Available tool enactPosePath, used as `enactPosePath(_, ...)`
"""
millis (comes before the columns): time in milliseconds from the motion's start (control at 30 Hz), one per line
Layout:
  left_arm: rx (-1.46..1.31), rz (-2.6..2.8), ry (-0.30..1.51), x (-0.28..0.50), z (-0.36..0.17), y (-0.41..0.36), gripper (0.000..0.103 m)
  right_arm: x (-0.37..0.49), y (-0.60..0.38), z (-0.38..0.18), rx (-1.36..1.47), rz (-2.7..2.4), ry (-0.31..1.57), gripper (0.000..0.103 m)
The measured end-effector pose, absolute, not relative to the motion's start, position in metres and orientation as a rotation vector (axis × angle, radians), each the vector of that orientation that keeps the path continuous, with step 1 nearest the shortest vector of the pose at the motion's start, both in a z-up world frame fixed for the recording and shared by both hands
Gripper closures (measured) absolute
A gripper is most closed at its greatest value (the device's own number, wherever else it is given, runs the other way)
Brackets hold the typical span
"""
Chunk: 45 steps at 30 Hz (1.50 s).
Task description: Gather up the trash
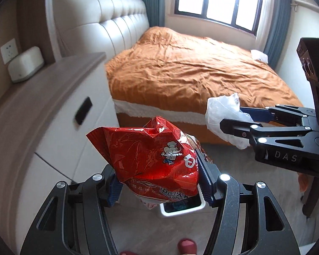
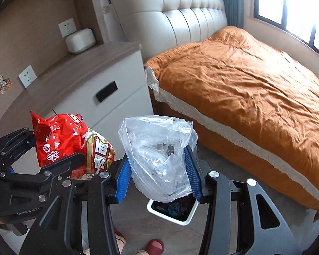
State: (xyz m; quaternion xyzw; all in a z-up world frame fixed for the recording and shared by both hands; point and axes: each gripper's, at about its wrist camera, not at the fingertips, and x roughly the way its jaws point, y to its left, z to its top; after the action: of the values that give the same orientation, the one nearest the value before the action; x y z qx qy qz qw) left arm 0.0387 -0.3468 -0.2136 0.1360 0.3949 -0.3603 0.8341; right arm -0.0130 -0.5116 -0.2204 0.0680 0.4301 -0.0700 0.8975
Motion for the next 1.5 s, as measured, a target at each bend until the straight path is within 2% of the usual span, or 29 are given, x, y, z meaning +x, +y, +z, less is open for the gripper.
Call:
enactPosePath(367,0.387,-0.898,0.974,0.044,-0.401,-0.408,0.042,0.001,-0.551,-0.380,0.181,-0.156,1.034,0.052)
enactPosePath(400,0.385,-0.904,0.986,0.044,-0.416,-0.411,0.039,0.002,-0.553,-0.398,0.177,-0.157,1.048,0.051)
enactPosePath(433,0.379,-0.919,1.011,0.046,-0.434,-0.414,0.030,0.003,-0.554,-0.412,0.176,-0.159,1.061,0.046)
enactPosePath(467,0.377,-0.922,1.029,0.047,-0.451,-0.416,0.021,0.003,-0.555,-0.427,0.173,-0.163,1.076,0.028)
enactPosePath(500,0.379,-0.913,1.029,0.047,-0.463,-0.417,0.009,0.003,-0.557,-0.442,0.171,-0.172,1.088,0.014)
enactPosePath(667,0.397,-0.871,1.074,0.049,-0.502,-0.411,0.006,-0.004,-0.565,-0.488,0.202,-0.205,1.145,0.009)
enactPosePath(867,0.388,-0.853,1.063,0.048,-0.478,-0.397,0.005,-0.009,-0.559,-0.471,0.205,-0.214,1.143,0.006)
enactPosePath(1033,0.373,-0.798,1.014,0.051,-0.431,-0.387,0.005,-0.009,-0.547,-0.423,0.192,-0.217,1.098,0.005)
enactPosePath(1500,0.210,-0.668,0.823,0.058,-0.237,-0.295,0.005,0.007,-0.477,-0.242,0.089,-0.138,0.858,0.005)
